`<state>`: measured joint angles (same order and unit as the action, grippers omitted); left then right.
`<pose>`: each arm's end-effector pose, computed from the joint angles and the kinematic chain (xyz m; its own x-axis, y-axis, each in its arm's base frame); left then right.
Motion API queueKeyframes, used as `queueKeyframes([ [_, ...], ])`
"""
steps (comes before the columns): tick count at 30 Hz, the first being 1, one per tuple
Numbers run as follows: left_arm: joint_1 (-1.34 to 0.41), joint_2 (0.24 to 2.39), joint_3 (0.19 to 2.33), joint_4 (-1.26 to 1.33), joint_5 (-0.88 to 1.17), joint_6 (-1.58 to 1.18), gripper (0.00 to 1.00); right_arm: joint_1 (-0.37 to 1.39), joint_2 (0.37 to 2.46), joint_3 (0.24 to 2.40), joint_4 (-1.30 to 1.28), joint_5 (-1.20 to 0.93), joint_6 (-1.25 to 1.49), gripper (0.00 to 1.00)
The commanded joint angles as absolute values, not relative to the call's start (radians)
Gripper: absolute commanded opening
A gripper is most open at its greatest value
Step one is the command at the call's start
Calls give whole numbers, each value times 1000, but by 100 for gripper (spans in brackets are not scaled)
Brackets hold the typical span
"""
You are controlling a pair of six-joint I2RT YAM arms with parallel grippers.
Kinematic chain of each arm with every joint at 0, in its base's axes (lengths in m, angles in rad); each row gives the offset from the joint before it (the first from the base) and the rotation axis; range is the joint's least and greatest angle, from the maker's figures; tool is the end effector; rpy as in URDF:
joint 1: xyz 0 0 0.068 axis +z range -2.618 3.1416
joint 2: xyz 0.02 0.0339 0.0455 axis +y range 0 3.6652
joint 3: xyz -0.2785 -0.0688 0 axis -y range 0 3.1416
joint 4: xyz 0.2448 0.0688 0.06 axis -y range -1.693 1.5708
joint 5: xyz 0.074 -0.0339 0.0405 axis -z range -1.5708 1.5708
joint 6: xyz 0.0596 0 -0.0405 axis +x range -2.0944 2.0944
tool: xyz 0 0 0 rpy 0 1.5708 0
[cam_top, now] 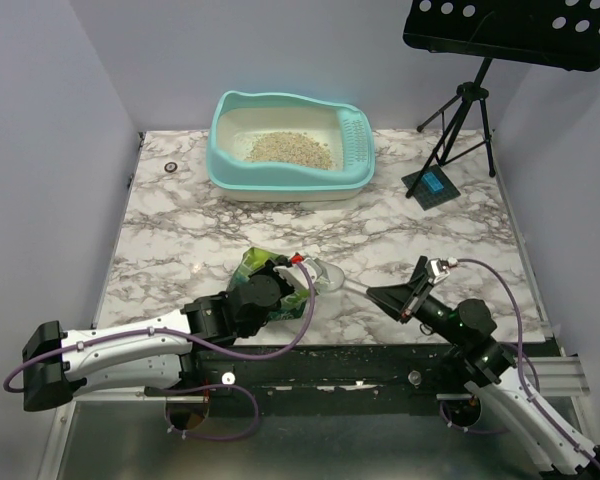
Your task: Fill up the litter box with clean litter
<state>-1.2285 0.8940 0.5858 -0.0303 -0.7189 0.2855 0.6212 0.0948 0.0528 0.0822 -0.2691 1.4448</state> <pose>0.1072 -0.1838 0.2741 0.0340 0.5361 -0.8435 0.5115 0.7157 0.4755 0.0893 0.0834 0.1948 -0.7668 0.6273 -0.1362 -0.1301 0.0559 0.9899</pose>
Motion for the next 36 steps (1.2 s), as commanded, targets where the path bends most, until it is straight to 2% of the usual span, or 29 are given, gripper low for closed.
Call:
queueKeyframes([
  [1,-1241,882,566,-5,-738,290,0,617,-21,-98,-102,-230,1460,1],
  [12,-1239,764,528,89,-821,333,0,617,-160,-5,-337,-229,1442,1],
  [23,-1241,759,538,81,-868,333,0,617,-190,121,-371,-248,1413,1],
  [36,-1229,811,568,41,-989,328,0,617,-121,262,-360,-288,1367,1],
])
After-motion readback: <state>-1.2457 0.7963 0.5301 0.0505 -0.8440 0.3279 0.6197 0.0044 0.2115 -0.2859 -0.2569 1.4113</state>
